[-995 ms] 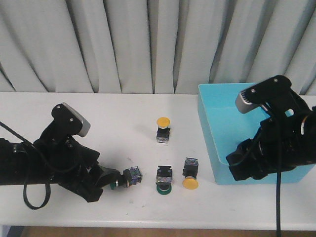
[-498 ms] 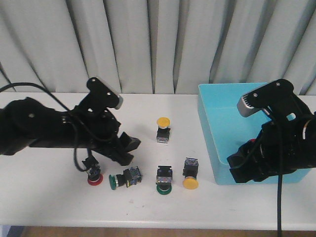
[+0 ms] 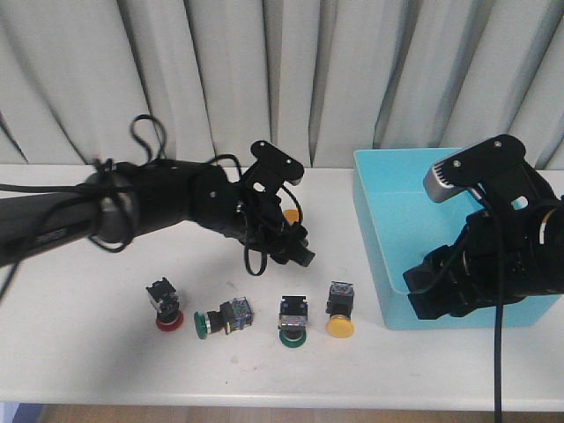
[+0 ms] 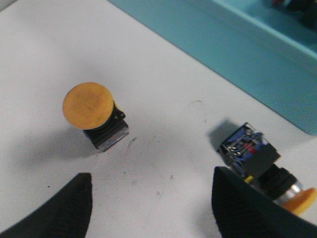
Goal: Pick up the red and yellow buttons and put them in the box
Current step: 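Reach the left gripper to the yellow button and grasp it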
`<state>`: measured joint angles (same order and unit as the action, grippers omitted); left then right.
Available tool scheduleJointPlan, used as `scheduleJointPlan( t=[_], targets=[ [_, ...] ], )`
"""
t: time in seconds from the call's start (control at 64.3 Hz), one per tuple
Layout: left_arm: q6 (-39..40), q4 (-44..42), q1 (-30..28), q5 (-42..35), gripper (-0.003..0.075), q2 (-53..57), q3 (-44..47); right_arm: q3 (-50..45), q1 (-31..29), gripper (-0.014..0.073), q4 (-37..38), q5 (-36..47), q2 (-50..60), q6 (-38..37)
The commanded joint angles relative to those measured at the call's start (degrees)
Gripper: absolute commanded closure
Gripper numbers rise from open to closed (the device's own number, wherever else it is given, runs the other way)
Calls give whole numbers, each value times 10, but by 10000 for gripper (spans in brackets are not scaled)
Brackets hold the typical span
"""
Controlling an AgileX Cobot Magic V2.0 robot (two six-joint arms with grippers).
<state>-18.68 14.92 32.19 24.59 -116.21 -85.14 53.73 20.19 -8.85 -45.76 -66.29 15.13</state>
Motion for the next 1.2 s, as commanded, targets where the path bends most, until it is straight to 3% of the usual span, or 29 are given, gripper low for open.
scheduleJointPlan(
  t=[0.0,0.327,0.684,0.871,1.182],
  targets=[
    [107,-87,4,18,230,-10,-74,14,0,221,1,33,14,4],
    [222,-149,3,58,230,-117,-230,14,0,221,10,55,14,4],
    [288,-149,3,41,254,-189,-296,14,0,221,11,65,14,4],
    [291,-149,3,20,335,-191,-297,14,0,221,12,65,14,4],
    [291,-149,3,20,549,-191,-297,14,0,221,12,65,14,4]
  ],
)
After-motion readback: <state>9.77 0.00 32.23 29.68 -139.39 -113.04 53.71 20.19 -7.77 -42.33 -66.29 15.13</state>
